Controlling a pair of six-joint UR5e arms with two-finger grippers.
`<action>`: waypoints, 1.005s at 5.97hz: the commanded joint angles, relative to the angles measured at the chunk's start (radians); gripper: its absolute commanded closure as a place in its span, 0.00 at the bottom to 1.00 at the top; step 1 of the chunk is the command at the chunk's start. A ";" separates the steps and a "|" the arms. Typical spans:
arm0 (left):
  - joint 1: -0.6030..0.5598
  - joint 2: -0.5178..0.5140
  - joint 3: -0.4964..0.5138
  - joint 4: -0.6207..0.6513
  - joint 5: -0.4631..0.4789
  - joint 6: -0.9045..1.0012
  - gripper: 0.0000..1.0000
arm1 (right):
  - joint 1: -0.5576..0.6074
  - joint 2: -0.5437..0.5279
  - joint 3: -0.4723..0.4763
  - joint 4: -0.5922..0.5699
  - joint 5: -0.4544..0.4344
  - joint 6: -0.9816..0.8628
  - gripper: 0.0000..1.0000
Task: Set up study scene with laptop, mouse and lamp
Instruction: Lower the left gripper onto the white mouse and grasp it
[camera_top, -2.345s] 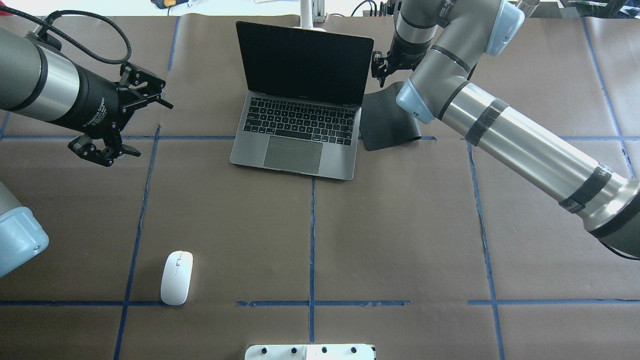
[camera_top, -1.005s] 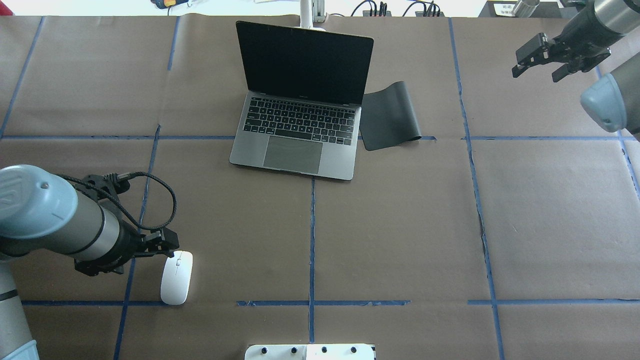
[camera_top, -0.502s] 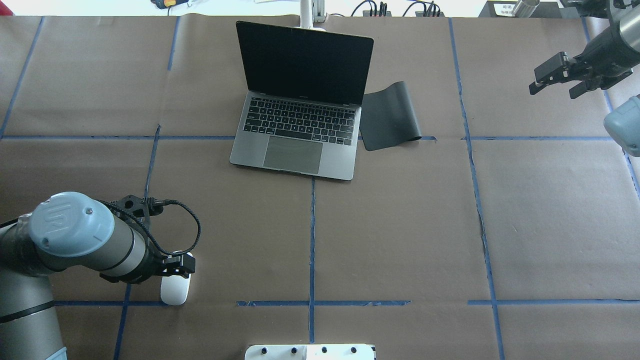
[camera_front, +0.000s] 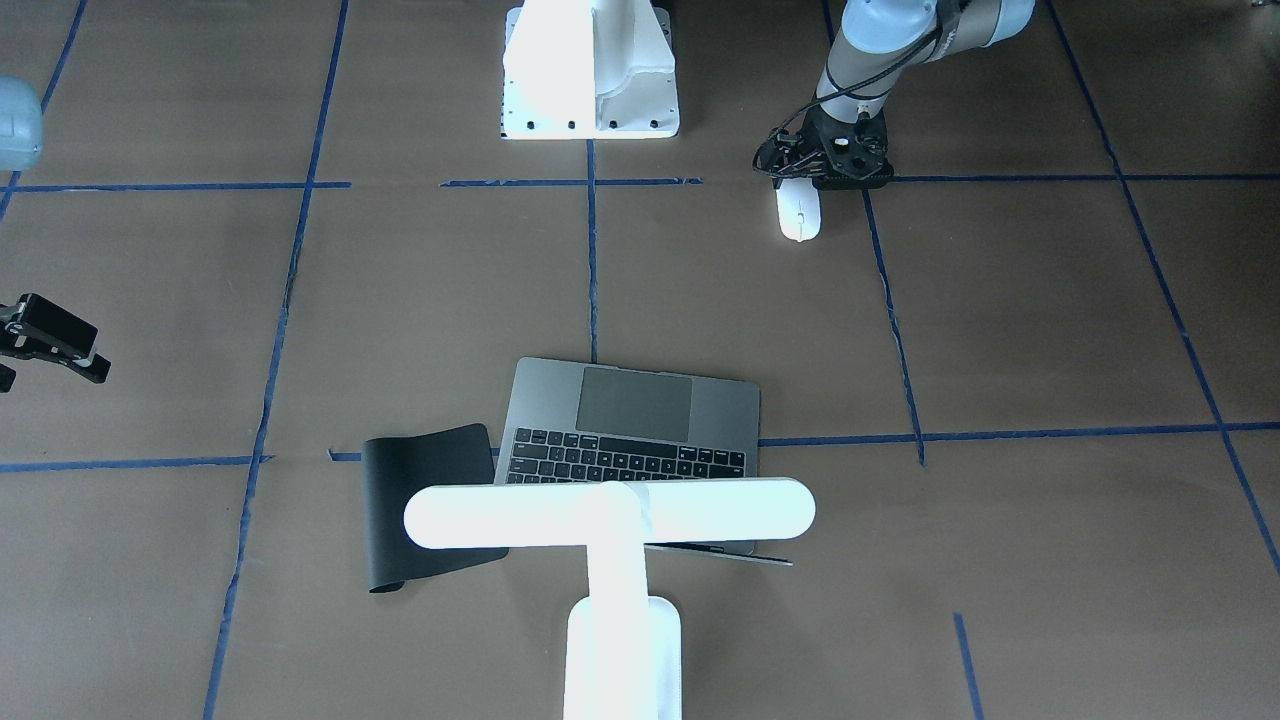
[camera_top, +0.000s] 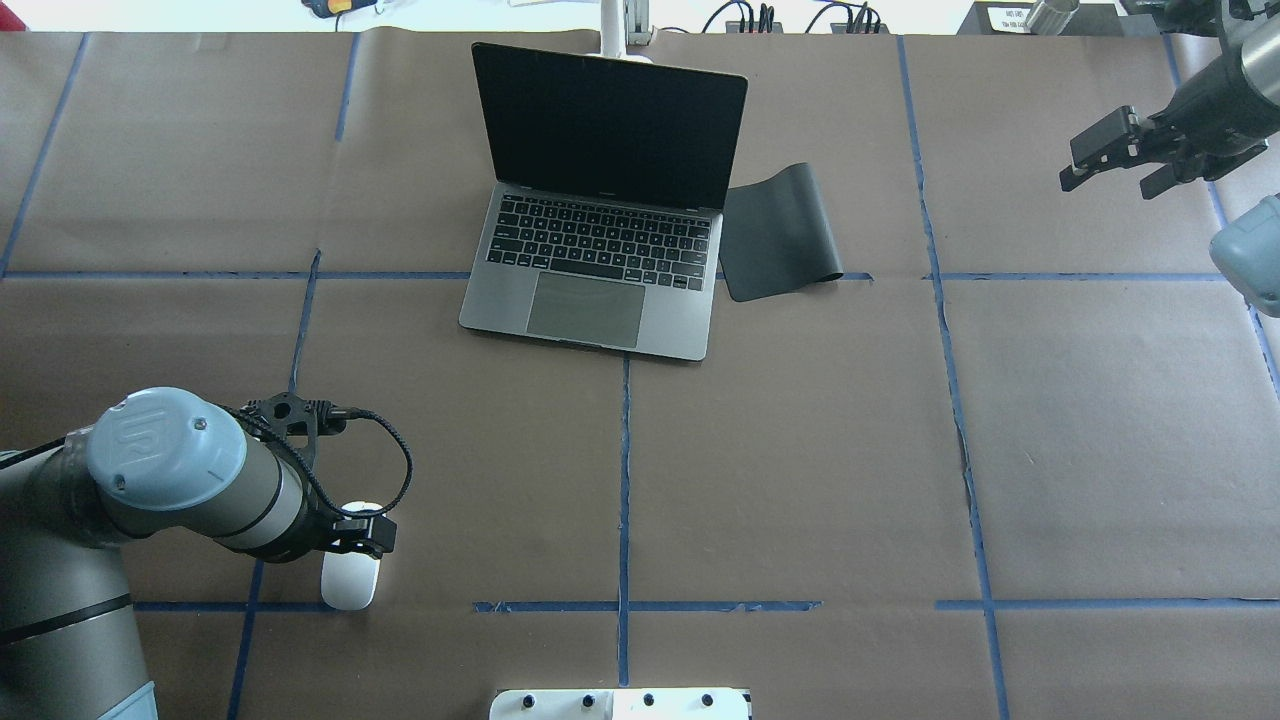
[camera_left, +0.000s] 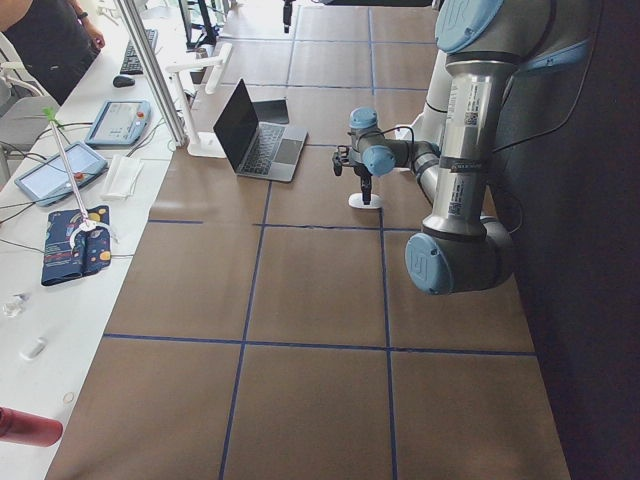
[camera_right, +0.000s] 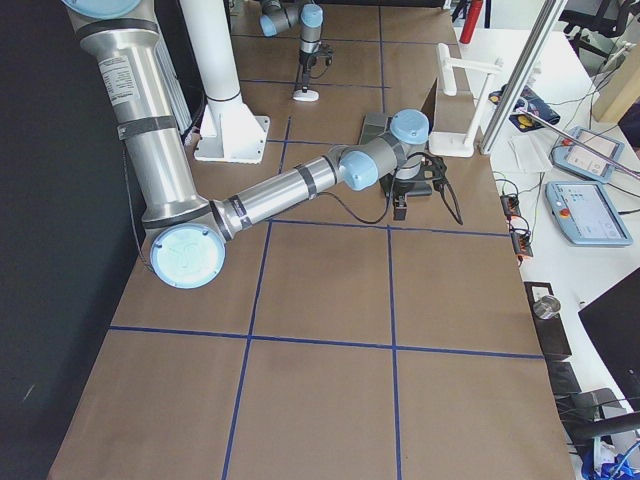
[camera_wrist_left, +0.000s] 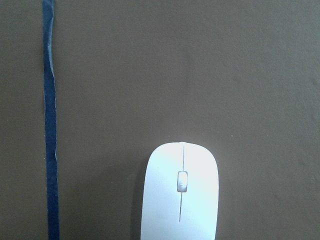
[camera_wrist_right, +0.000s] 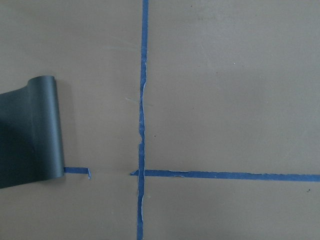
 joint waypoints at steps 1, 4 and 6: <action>0.002 -0.002 0.061 -0.102 -0.003 0.001 0.00 | 0.000 0.001 0.000 0.000 0.002 0.000 0.00; 0.009 -0.011 0.090 -0.102 -0.003 0.007 0.00 | -0.002 0.001 0.000 0.000 0.004 0.000 0.00; 0.009 -0.034 0.095 -0.096 -0.007 -0.001 0.35 | -0.002 0.004 -0.003 -0.003 0.004 0.000 0.00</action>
